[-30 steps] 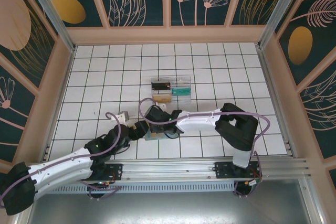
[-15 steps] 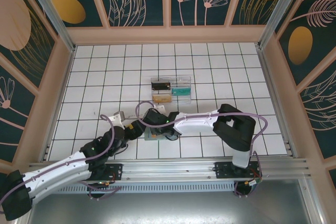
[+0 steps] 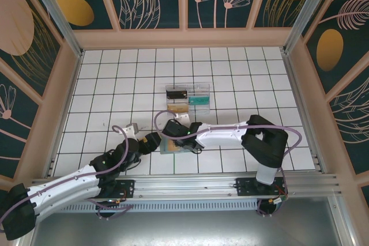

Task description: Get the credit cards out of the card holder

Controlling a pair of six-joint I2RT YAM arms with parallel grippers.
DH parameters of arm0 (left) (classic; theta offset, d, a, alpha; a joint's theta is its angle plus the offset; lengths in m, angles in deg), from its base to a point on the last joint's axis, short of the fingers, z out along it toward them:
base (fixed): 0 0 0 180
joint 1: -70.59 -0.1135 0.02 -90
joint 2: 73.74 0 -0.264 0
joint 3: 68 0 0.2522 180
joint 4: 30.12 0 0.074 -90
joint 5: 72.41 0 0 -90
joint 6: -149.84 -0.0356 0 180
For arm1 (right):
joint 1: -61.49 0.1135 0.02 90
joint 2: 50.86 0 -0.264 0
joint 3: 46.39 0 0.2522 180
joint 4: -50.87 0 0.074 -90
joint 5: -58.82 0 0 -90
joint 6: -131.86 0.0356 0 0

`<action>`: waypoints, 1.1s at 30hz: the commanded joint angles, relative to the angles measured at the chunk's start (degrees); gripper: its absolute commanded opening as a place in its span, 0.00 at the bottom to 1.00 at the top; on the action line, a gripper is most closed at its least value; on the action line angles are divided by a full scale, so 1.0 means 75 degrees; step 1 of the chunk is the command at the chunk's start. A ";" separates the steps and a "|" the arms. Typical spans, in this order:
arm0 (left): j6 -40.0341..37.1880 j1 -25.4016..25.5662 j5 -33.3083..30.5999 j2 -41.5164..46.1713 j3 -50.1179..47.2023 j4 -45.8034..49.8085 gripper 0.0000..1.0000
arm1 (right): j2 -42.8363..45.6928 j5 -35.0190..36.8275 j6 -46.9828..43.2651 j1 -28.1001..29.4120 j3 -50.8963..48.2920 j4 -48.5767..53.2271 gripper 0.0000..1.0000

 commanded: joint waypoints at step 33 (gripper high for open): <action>-0.0925 0.0018 0.1424 -0.4129 0.1316 -0.1142 0.15 | 0.1685 -0.5182 0.0600 -0.1686 -0.3050 -0.4810 0.14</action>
